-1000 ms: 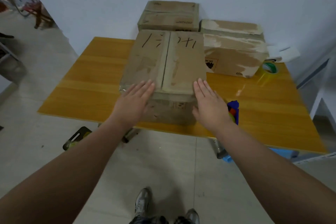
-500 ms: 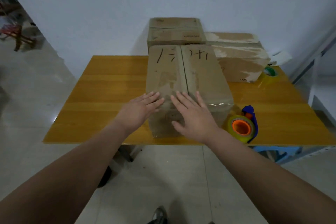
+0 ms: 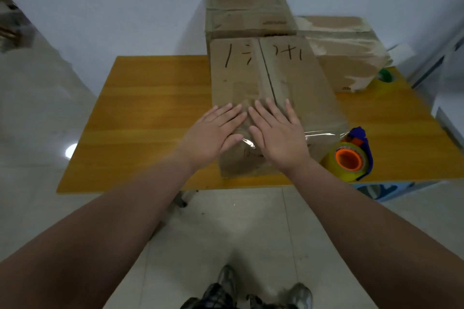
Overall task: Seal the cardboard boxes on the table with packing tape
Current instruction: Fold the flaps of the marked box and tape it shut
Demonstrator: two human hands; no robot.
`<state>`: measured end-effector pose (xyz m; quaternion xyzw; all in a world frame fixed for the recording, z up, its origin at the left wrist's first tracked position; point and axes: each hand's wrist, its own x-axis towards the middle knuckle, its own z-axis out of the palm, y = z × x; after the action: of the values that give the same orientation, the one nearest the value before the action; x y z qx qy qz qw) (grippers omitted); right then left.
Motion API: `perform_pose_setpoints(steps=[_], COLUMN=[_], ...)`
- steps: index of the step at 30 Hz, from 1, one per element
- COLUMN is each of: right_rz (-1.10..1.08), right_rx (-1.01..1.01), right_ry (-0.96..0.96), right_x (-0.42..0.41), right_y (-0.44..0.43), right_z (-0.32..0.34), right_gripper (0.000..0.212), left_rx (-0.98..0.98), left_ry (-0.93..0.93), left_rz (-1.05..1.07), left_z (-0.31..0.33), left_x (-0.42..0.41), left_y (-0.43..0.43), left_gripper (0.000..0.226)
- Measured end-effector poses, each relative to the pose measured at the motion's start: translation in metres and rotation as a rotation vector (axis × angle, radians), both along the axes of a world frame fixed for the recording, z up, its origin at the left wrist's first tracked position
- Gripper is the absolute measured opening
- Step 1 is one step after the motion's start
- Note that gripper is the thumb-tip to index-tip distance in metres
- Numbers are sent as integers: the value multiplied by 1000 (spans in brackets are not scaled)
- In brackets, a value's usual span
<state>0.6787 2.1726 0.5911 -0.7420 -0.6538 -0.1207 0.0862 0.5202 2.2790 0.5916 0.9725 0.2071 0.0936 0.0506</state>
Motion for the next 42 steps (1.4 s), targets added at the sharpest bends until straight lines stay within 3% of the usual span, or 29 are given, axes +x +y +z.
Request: perform_pose_setpoints(steps=[4,12,15,19,24,30,37,40,42], right_rz=[102,99,26,-96,-147,-63,116,94,75], right_rx=[4,-275,-213,-170,-376,-302,-218,-185,-216], right_ry=[-101,-174,-77,49,-10,230,335,553,533], right_x=[7,10,24,67,116,126,144,160,163], right_y=[1,-8,-24,-39,-46,-54,-63,-71,-73], right_z=[-4,4,13,28,27,5,-8,-4,-4], right_gripper=[56,79,76,74,67,81,79,78,74], left_rx=[123,178,167,178,16,163,185,184,207], left_ry=[107,248,195,93,88,280,342,264,192], left_rz=[-33,0,90,127,58,85,105,180,188], left_z=[-2,2,22,37,25,5,6,20,28], left_x=[1,0,11,47,96,104,105,115,136], left_y=[5,-4,-14,-29,-48,-45,-51,-64,-71], left_gripper=[70,88,89,73,60,83,87,88,86])
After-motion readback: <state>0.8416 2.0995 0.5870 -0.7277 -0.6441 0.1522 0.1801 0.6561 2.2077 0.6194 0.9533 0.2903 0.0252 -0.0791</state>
